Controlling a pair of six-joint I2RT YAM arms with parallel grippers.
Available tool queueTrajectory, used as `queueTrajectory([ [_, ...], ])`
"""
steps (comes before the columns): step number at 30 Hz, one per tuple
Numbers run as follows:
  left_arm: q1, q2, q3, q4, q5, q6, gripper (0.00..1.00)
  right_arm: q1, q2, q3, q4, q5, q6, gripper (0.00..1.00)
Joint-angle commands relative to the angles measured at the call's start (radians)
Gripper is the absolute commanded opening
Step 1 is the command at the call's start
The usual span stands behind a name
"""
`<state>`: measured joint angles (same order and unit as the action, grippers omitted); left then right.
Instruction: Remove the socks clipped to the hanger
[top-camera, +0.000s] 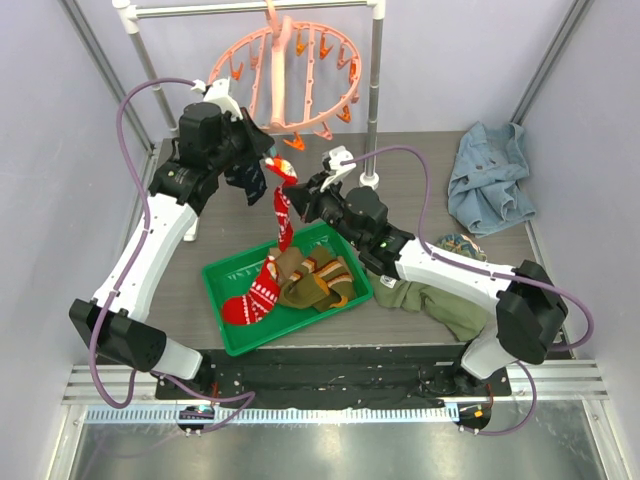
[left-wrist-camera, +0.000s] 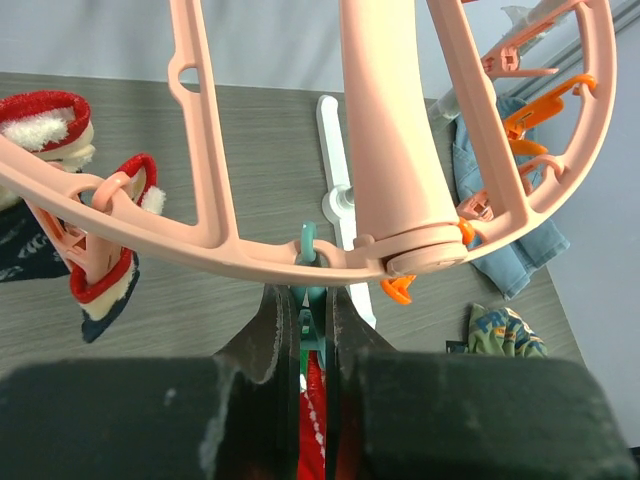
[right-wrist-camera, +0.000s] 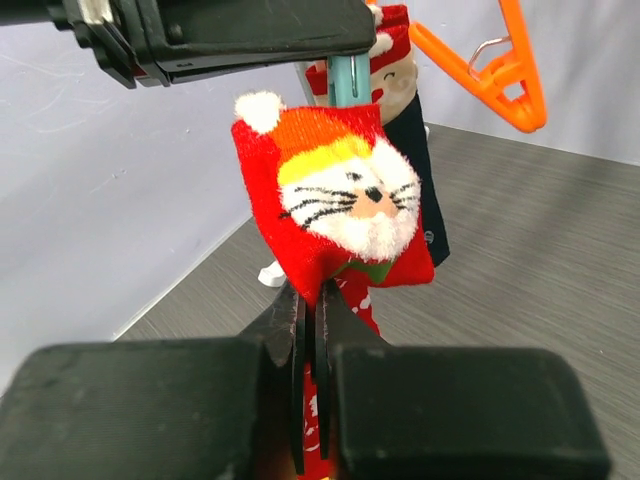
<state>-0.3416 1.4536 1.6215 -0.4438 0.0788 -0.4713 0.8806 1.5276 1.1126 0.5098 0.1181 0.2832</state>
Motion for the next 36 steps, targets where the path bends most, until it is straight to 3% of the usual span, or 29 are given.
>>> queueTrajectory([
  [1,0.003,-0.004,0.052,0.02,-0.004,-0.006,0.0,0.0,-0.067,0.015,0.009,-0.005,-0.012,0.01],
  [16,0.003,-0.002,0.09,-0.01,0.029,-0.013,0.0,0.0,-0.115,-0.045,-0.14,-0.142,0.042,0.01],
  [24,0.003,0.001,0.081,0.001,0.079,-0.03,0.0,0.023,-0.077,-0.187,-0.082,-0.276,0.288,0.03],
  [29,0.004,-0.006,0.069,0.014,0.114,-0.029,0.02,0.057,-0.011,-0.342,0.012,-0.247,0.398,0.06],
  [33,0.003,-0.006,0.057,0.025,0.165,-0.032,0.07,0.064,0.037,-0.398,0.056,-0.242,0.484,0.16],
  [34,0.003,-0.006,0.055,0.027,0.173,-0.03,0.1,0.064,0.042,-0.396,0.049,-0.233,0.497,0.27],
  [36,0.003,-0.009,0.048,0.028,0.188,-0.03,0.13,0.069,0.04,-0.39,0.02,-0.222,0.498,0.36],
])
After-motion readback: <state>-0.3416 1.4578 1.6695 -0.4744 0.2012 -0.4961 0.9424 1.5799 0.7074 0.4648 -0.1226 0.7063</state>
